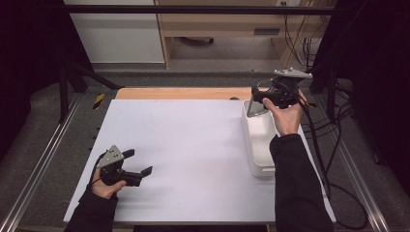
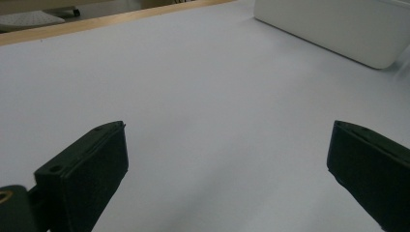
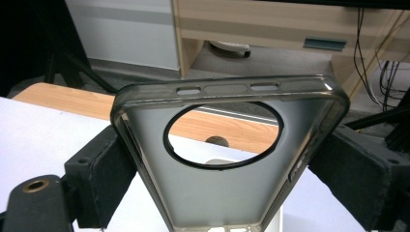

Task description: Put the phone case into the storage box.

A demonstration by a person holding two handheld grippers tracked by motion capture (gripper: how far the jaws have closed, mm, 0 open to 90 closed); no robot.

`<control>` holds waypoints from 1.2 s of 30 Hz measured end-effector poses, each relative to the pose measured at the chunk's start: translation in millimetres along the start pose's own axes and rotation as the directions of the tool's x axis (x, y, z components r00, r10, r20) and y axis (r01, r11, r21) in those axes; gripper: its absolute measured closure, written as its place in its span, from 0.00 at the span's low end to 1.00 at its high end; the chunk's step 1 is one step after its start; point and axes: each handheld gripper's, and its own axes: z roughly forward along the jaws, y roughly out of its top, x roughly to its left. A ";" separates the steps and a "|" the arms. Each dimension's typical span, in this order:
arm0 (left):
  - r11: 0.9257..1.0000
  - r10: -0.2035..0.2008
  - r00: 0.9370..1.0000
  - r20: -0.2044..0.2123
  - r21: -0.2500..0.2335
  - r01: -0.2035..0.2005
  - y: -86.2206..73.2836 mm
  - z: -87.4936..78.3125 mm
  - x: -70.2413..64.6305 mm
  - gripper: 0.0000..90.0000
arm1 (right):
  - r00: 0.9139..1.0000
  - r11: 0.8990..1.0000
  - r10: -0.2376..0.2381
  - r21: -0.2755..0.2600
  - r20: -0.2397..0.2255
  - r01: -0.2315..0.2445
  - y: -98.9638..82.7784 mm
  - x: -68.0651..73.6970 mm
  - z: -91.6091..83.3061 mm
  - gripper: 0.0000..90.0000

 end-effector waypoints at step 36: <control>1.000 0.007 1.000 0.006 0.012 -0.007 -1.3 3.3 -0.6 0.01 | 0.987 0.994 0.079 0.061 0.140 -0.088 -27.5 -10.8 75.4 0.13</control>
